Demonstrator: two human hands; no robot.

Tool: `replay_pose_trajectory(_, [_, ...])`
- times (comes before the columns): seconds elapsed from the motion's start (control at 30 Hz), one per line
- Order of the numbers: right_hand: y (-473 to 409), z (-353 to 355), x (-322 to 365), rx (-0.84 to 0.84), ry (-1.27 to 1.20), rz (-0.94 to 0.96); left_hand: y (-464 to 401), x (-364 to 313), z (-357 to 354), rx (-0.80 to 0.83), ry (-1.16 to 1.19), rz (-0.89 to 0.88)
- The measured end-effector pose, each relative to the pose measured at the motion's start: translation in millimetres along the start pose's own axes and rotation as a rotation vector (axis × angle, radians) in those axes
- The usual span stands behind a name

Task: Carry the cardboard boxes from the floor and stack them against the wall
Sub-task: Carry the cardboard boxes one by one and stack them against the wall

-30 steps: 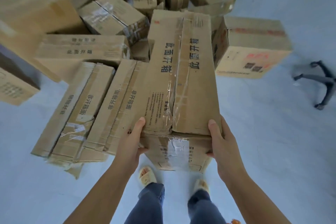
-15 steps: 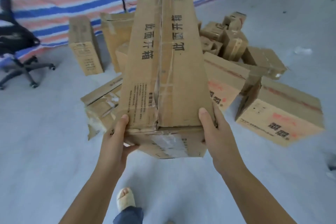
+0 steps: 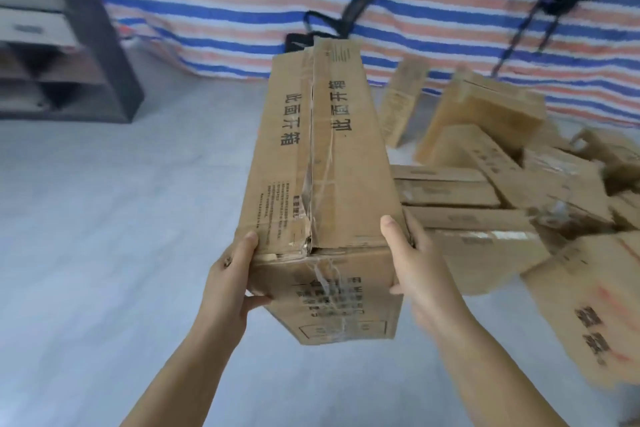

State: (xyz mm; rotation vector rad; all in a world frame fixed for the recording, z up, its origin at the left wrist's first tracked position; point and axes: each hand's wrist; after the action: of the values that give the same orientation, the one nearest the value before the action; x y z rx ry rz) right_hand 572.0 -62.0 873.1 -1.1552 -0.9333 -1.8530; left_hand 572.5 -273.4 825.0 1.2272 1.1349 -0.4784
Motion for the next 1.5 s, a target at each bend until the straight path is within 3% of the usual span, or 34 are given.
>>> replay_pose_trajectory(0.4, [141.1,-342.6,37.1,0.584,0.175,-0.050,-41.7,-38.1,347.9,-0.608,0.155,0.086])
replay_pose_trajectory(0.6, [218.6,-475.3,51.6,0.862,0.308,0.001,-28.8,-33.0,471.6,-0.897,0.316,0.099])
replay_pose_trajectory(1.07, [310.5,-725.0,120.0,1.374,0.459,0.196,-80.5,-80.4,637.8,-1.354,0.508,0.131])
replay_pose_trajectory(1.5, [406.2,-926.2,189.6,1.614,0.553,0.372,-144.3,-130.8,792.1,-1.509,0.691,0.162])
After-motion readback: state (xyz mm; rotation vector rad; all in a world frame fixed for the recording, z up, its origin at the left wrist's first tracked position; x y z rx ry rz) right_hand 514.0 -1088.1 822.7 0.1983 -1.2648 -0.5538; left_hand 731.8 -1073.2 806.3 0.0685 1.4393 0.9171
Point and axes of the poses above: each hand's wrist, its own y-axis away from the middle knuckle, its own z-axis out of the back of the hand, x = y × z, and after that the axes turned 10 degrees about -x, right-handed
